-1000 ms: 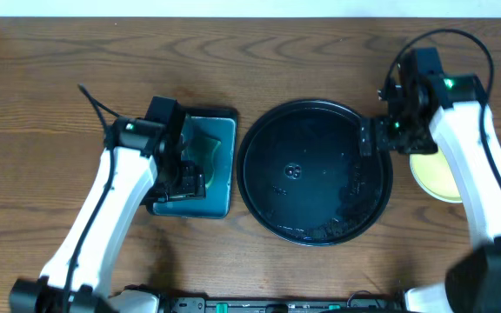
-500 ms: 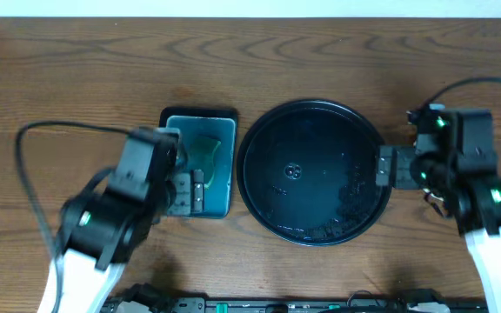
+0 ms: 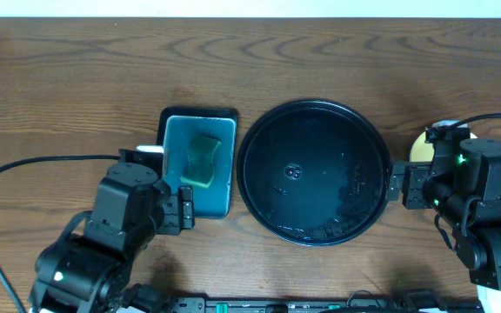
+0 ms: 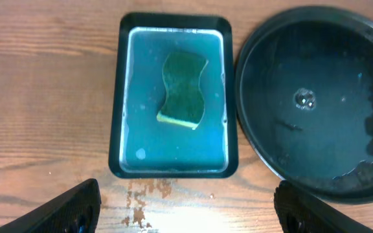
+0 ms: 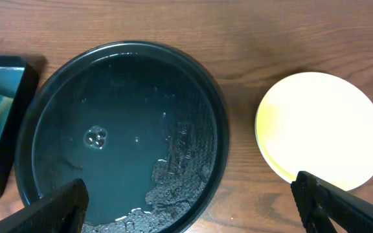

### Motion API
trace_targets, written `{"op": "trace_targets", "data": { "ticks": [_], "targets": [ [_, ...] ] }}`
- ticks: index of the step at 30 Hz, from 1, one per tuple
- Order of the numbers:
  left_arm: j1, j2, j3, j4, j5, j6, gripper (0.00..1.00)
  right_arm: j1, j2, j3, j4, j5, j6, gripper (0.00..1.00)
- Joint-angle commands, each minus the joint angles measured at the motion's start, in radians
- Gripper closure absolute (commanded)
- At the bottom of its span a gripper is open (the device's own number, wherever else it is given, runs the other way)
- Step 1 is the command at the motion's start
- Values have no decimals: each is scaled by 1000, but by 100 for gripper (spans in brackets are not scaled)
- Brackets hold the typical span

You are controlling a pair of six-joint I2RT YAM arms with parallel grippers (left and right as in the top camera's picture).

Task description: Clean dirty plates on tray and stack at the side

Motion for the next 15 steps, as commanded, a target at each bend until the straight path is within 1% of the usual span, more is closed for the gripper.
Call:
{"op": "trace_targets", "data": {
  "ticks": [1, 4, 10, 15],
  "targets": [
    [-2, -2, -29, 19, -21, 17, 14, -7, -4, -8, 0, 17, -9, 1],
    [-2, -2, -42, 48, -24, 22, 14, -7, -4, -8, 0, 19, -9, 1],
    [1, -2, -47, 127, -88, 86, 14, -7, -4, -8, 0, 19, -9, 1],
    [45, 0, -47, 175, -87, 105, 14, -7, -3, -8, -2, 19, -9, 1]
  ]
}}
